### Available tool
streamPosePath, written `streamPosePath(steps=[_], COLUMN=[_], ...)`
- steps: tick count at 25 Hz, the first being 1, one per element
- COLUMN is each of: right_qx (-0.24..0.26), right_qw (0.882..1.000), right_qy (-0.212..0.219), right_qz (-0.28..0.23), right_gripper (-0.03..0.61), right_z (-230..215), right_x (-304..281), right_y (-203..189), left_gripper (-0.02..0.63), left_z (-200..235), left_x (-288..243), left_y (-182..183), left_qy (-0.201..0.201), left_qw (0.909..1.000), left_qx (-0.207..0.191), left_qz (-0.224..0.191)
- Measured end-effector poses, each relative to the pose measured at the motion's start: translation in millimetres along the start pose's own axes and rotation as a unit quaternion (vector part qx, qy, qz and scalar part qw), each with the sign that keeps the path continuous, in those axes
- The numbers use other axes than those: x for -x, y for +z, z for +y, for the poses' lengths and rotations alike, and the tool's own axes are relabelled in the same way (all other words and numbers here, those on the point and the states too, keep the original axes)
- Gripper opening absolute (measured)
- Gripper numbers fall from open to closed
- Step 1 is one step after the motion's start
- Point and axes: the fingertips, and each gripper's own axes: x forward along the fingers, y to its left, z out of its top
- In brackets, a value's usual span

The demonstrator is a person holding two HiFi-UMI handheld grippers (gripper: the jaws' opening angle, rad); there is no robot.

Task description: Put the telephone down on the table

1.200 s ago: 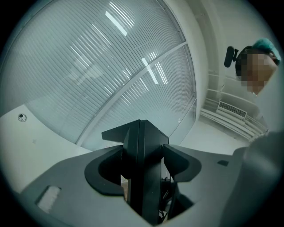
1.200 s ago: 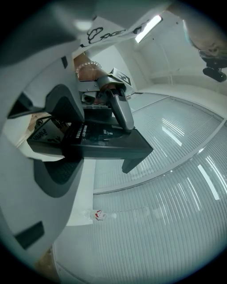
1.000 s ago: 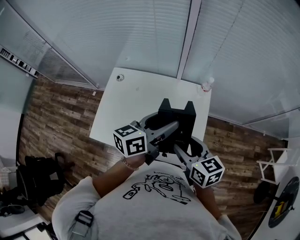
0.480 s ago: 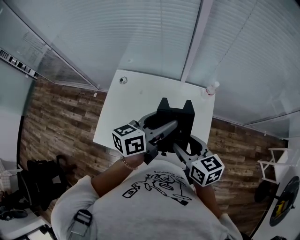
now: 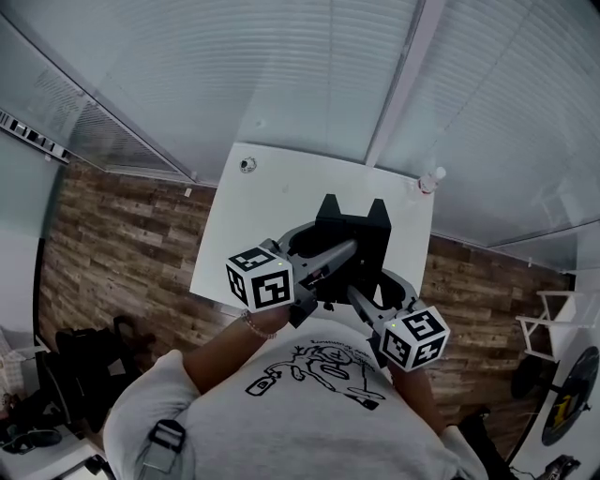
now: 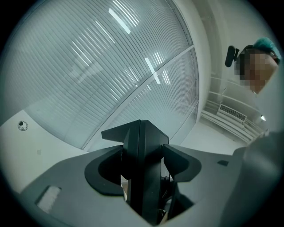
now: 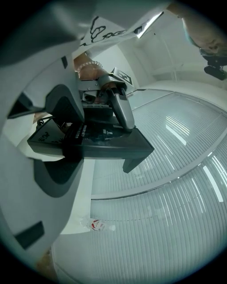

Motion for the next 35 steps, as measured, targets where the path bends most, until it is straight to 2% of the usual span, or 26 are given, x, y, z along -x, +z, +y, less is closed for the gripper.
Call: streamPosePath(steps=[12, 29, 35], right_qx=[-0.028, -0.066, -0.072], right_qw=[0.999, 0.996, 0.994], right_qy=[-0.004, -0.007, -0.007], right_qz=[0.022, 0.066, 0.080], right_gripper=[0.235, 0.235, 0.235], right_z=[-13, -40, -50], right_x=[-10, -18, -24], right_y=[-20, -75, -93], left_gripper=[0.272, 0.272, 0.272], left_z=[22, 51, 60], left_x=[-9, -23, -28], left_y=[-20, -78, -95], left_qy=[0.011, 0.026, 0.024], left_qw=[0.9994, 0.9955, 0.9948], left_qx=[0.026, 0.063, 0.064], left_qz=[0.022, 0.065, 0.075])
